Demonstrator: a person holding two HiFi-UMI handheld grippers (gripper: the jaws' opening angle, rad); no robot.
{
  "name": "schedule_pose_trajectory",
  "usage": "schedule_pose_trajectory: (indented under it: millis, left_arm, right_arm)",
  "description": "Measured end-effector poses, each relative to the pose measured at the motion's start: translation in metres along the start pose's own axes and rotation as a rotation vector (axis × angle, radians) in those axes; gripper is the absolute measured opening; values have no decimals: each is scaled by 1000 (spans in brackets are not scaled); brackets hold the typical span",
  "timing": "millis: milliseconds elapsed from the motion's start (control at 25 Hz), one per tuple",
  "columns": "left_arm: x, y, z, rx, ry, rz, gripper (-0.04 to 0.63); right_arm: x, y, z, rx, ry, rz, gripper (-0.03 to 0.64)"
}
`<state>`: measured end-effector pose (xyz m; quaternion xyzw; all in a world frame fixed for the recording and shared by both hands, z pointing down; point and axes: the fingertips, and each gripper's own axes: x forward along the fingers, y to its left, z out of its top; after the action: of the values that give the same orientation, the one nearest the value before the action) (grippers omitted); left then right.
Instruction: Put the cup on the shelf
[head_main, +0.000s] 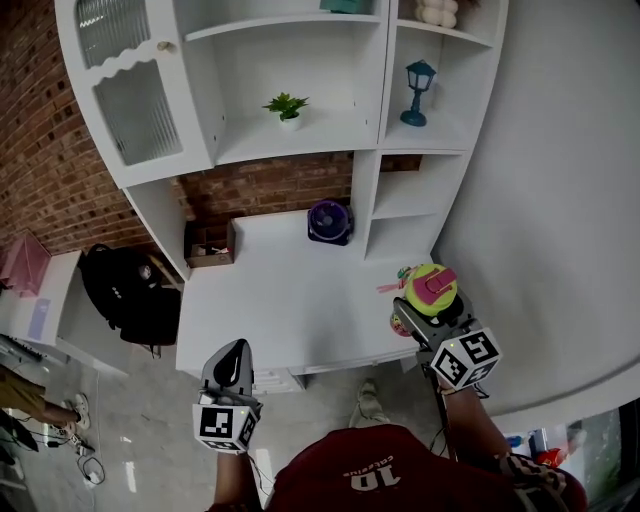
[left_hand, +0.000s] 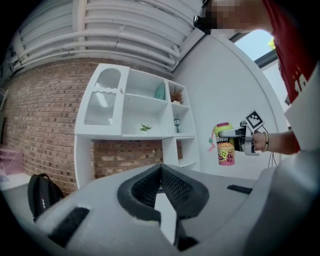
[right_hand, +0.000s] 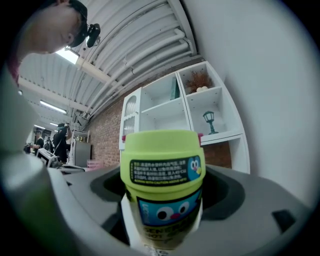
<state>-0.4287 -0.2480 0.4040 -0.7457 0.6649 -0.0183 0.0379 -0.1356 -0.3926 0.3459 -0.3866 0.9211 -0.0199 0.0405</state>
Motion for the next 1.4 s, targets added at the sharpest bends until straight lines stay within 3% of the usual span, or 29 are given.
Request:
schedule_pose_trajectory:
  millis: [120, 280, 560, 960, 1080, 1280, 1400]
  left_arm:
    - [11, -1, 3, -74, -11, 3, 0]
    - [34, -14, -5, -45, 7, -16, 0]
    - [86, -45, 4, -117, -22, -19, 0]
    - [188, -104, 16, -87, -38, -139, 0]
    - [215, -122, 9, -102, -7, -159, 0]
    - [256, -164, 0, -42, 70, -239, 0]
    - [274, -179, -1, -46, 81, -275, 0]
  right_arm:
    - [12, -16, -5, -9, 2, 1, 430]
    - [31, -33, -18, -33, -20, 49, 430]
    - [69, -74, -35, -56, -28, 123, 430]
    - [107, -141, -58, -77, -41, 200, 426]
    - [117, -154, -67, -84, -39, 225, 423]
    - [125, -176, -86, -58, -26, 244, 423]
    - [127, -186, -97, -33, -22, 249, 423]
